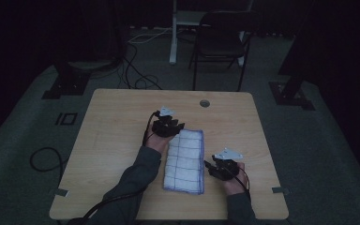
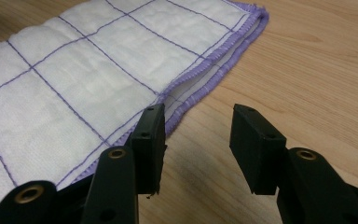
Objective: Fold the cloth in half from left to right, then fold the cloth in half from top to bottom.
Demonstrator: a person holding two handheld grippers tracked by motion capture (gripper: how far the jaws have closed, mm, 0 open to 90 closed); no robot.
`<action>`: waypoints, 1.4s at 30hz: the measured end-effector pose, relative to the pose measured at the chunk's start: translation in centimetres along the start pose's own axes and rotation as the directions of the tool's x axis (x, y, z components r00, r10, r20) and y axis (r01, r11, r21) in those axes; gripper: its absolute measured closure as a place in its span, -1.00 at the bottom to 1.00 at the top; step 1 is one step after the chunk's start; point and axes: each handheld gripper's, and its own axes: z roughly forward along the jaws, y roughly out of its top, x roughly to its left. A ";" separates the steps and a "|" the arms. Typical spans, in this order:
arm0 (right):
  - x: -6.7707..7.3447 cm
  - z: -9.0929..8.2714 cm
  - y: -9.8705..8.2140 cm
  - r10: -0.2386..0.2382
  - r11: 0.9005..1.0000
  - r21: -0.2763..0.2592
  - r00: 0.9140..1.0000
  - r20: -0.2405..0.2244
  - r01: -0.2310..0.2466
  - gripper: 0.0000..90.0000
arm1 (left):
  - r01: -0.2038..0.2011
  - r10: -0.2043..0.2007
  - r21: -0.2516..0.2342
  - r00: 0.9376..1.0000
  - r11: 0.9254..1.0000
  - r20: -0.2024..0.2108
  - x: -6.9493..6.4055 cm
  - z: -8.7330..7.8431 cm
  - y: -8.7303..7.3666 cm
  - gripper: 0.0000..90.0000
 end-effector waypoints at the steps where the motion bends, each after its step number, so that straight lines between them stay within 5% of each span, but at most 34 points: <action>1: 0.0 0.0 0.0 -0.002 1.000 0.001 1.000 0.000 0.002 0.24 | 0.006 -0.006 -0.003 1.000 1.000 -0.003 0.1 -0.1 0.0 0.37; 20: 0.1 0.2 0.0 -0.002 1.000 0.004 1.000 -0.003 0.002 0.23 | 0.071 -0.067 0.045 0.993 0.996 -0.102 4.2 0.2 -2.5 0.30; 42: 0.1 0.1 -0.1 -0.002 1.000 0.003 1.000 -0.005 0.002 0.23 | 0.109 -0.097 0.095 0.988 0.989 -0.124 4.4 3.4 -4.0 0.23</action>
